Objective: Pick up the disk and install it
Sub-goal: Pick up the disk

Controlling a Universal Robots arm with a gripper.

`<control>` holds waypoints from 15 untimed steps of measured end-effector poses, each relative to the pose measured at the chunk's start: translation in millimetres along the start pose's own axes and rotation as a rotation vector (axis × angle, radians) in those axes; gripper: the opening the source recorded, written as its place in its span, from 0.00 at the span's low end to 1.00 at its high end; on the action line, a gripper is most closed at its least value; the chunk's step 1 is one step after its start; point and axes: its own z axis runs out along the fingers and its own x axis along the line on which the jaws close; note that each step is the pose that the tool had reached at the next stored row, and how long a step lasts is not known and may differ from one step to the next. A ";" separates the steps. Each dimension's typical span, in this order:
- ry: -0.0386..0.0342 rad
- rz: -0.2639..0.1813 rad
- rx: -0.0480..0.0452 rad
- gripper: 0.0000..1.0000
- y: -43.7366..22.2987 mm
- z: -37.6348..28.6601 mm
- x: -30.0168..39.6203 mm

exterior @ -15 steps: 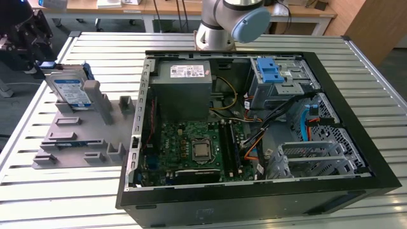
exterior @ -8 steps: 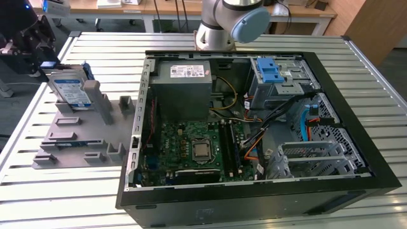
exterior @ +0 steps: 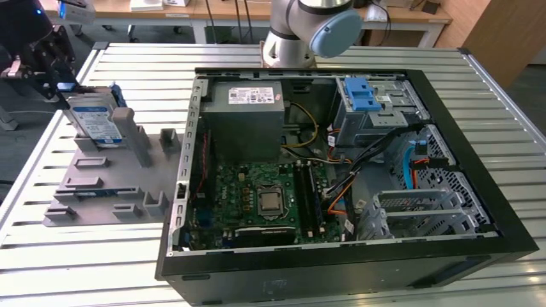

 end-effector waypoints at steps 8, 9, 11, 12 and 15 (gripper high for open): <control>0.0002 0.009 0.0002 0.56 1.4 3.6 -3.6; 0.0007 0.011 0.0001 0.56 2.2 4.8 -3.6; 0.0008 0.012 0.0004 0.56 3.2 6.4 -3.5; 0.0008 0.012 0.0003 0.56 3.2 6.6 -3.5; 0.0007 0.013 0.0004 0.56 3.3 7.4 -3.6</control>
